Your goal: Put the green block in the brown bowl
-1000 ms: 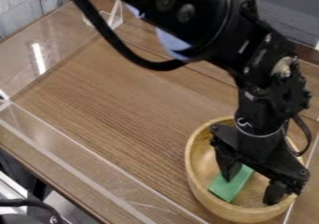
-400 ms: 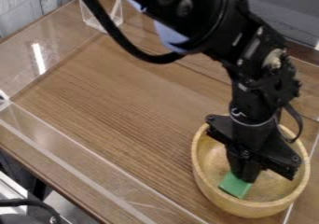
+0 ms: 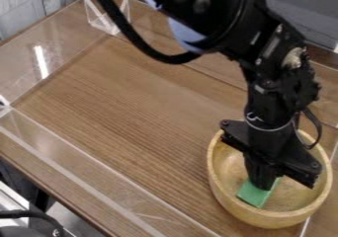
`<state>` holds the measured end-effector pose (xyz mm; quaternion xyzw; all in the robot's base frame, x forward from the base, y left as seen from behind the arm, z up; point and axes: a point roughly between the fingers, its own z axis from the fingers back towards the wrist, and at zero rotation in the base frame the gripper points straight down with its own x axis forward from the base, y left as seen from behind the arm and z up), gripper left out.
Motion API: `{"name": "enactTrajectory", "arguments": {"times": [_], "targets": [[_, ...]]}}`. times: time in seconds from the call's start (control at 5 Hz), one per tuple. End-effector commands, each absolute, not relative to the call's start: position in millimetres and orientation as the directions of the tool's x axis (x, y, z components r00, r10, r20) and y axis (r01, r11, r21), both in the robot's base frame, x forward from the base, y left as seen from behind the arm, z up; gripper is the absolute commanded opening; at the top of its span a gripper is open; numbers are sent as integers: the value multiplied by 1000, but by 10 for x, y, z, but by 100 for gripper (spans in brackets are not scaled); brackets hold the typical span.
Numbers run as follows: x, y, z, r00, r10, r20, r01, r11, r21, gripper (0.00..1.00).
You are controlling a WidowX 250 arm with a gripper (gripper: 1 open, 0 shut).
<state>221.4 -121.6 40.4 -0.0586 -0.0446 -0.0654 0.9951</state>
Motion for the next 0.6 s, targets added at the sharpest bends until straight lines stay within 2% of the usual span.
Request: {"name": "enactTrajectory", "arguments": {"times": [0.0, 0.4], "targets": [[2214, -1184, 507, 989, -120, 88, 129, 986, -105, 0], [2207, -1146, 637, 990, -119, 71, 125, 988, -94, 0]]}}
